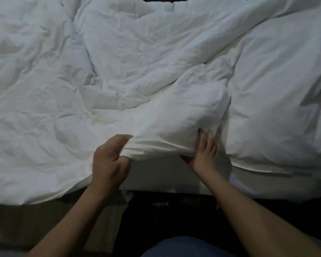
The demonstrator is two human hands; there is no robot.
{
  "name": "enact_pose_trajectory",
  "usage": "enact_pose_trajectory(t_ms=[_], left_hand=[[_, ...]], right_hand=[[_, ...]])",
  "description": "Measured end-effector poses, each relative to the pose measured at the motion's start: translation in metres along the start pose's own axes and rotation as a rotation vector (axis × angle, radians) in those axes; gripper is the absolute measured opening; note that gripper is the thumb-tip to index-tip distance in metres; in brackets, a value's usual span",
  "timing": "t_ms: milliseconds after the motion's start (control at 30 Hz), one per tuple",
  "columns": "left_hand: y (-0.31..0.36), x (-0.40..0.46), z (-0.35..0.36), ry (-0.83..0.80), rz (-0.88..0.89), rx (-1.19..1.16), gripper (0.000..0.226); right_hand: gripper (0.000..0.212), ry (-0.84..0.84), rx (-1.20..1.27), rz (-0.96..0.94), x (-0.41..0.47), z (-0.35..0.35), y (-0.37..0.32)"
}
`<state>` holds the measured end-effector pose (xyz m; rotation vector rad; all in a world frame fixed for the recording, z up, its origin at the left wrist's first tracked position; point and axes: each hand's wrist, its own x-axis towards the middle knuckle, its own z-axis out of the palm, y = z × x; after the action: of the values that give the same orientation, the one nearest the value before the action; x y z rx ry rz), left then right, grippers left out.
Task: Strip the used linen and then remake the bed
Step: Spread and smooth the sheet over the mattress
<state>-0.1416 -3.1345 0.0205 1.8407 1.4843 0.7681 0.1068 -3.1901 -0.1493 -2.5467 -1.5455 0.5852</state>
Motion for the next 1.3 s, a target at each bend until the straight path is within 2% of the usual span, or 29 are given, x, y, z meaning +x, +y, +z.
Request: enact_pose_trajectory(t_ms=[100, 167, 200, 267, 333, 400, 467, 533, 600, 733, 800, 833, 867, 933, 1000, 1033, 1100, 1167, 1233, 1300], left_hand=[[0.005, 0.001, -0.015, 0.058, -0.049, -0.02, 0.044], [0.0, 0.005, -0.009, 0.096, -0.104, 0.114, 0.046], [-0.002, 0.007, -0.002, 0.109, -0.116, 0.208, 0.051], [-0.005, 0.011, 0.02, 0.049, -0.02, 0.41, 0.07], [-0.006, 0.012, 0.053, -0.1, 0.136, 0.591, 0.088], [0.001, 0.011, 0.091, -0.289, 0.176, 0.623, 0.087], [0.01, 0.009, 0.114, -0.395, 0.053, 0.465, 0.06], [0.016, 0.011, 0.113, -0.336, -0.071, 0.191, 0.038], [0.018, 0.017, 0.099, -0.257, -0.083, -0.045, 0.024], [0.028, 0.029, 0.059, -0.186, -0.073, -0.242, 0.01], [0.03, 0.031, 0.042, -0.134, -0.103, -0.297, 0.01], [0.032, 0.031, 0.035, -0.114, -0.121, -0.321, 0.011], [0.032, 0.03, 0.029, -0.096, -0.135, -0.328, 0.012], [0.033, 0.029, 0.021, -0.057, -0.159, -0.282, 0.011], [0.026, 0.027, 0.02, -0.006, -0.171, -0.058, 0.021], [0.023, 0.026, 0.022, 0.01, -0.166, 0.093, 0.034], [0.021, 0.024, 0.033, -0.006, -0.03, 0.281, 0.075], [0.025, 0.023, 0.057, -0.094, 0.161, 0.424, 0.101], [0.029, 0.024, 0.09, -0.169, 0.249, 0.522, 0.101], [0.034, 0.027, 0.12, -0.278, 0.274, 0.52, 0.077]], right_hand=[[0.053, 0.143, 0.101, -0.078, 0.032, -0.017, -0.022], [0.034, 0.138, 0.228, -0.148, 0.045, -0.044, -0.032], [0.034, 0.095, 0.285, -0.165, 0.048, -0.06, -0.034], [0.044, 0.034, 0.24, -0.229, 0.048, -0.096, -0.029], [0.051, 0.03, 0.126, -0.331, 0.041, -0.134, -0.022], [0.049, 0.064, 0.061, -0.436, 0.028, -0.166, -0.014], [0.049, 0.128, 0.05, -0.512, 0.016, -0.183, -0.005], [0.051, 0.169, 0.088, -0.51, 0.011, -0.18, 0.011], [0.061, 0.193, 0.064, -0.448, 0.01, -0.155, 0.032], [0.098, -0.012, -0.06, -0.146, 0.005, -0.083, 0.058], [0.111, -0.097, -0.13, -0.113, 0.008, -0.055, 0.059], [0.11, -0.102, -0.138, -0.136, 0.012, -0.048, 0.054], [0.1, -0.11, -0.12, -0.152, 0.016, -0.049, 0.044], [0.062, -0.141, -0.007, -0.097, 0.027, -0.061, 0.023], [0.032, -0.073, 0.133, -0.011, 0.039, -0.078, 0.014], [0.024, -0.022, 0.179, -0.032, 0.042, -0.09, 0.014], [0.021, 0.147, 0.131, -0.246, 0.043, -0.123, 0.013], [0.019, 0.294, 0.016, -0.472, 0.04, -0.157, 0.011], [0.023, 0.342, -0.073, -0.635, 0.029, -0.187, 0.01], [0.011, 0.275, -0.172, -0.728, 0.013, -0.207, 0.013]])
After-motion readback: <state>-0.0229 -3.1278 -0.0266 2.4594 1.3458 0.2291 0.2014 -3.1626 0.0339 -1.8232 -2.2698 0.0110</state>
